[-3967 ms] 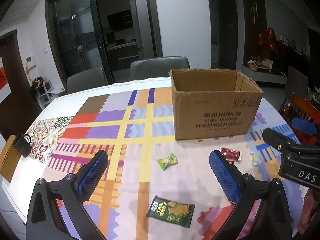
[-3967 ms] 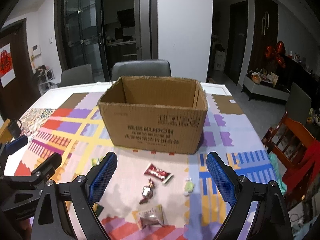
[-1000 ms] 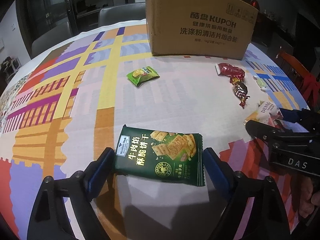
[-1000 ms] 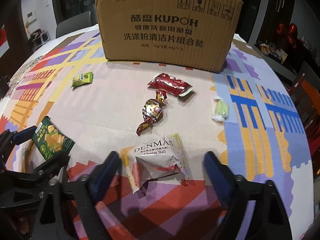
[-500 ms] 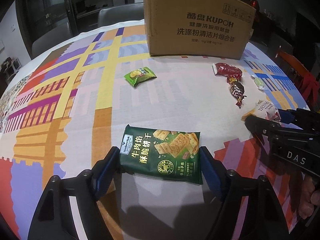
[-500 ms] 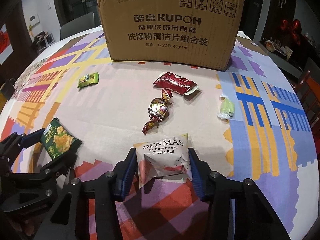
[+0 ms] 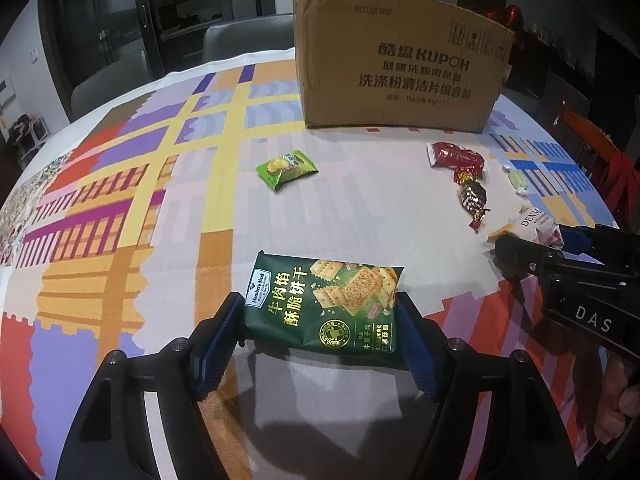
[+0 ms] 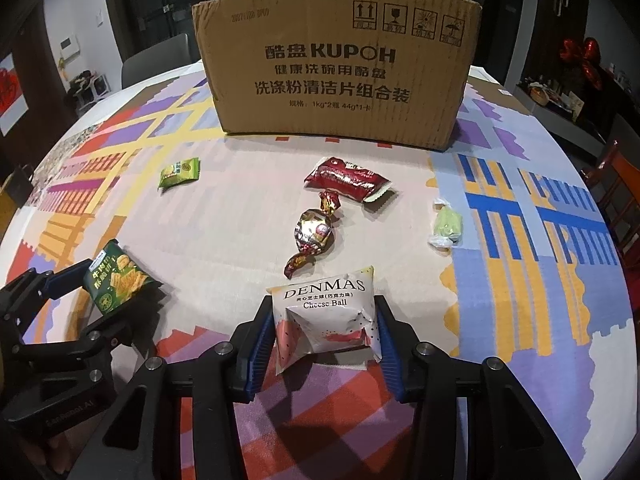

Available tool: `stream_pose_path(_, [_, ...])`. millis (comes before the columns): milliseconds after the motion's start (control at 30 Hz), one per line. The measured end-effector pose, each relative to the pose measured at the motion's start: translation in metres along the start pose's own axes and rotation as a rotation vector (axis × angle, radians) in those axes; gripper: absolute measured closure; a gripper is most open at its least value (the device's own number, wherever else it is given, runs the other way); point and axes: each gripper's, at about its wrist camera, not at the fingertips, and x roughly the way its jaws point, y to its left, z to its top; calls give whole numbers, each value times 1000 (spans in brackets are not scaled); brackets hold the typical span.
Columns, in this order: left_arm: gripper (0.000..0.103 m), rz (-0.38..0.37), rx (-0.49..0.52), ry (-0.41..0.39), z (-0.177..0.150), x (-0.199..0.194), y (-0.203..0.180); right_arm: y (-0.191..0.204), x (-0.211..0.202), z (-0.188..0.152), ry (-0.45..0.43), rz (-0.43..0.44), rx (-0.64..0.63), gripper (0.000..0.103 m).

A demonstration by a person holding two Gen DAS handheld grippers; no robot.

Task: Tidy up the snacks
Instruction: 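Lift both held packets and carry them over the cardboard box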

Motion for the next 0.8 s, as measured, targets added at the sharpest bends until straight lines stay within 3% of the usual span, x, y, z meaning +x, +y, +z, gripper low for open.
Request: stream_pose_path(800, [29,14,-6,-37,37,-19,-8,-16,-27,29,-74,-13,14,56])
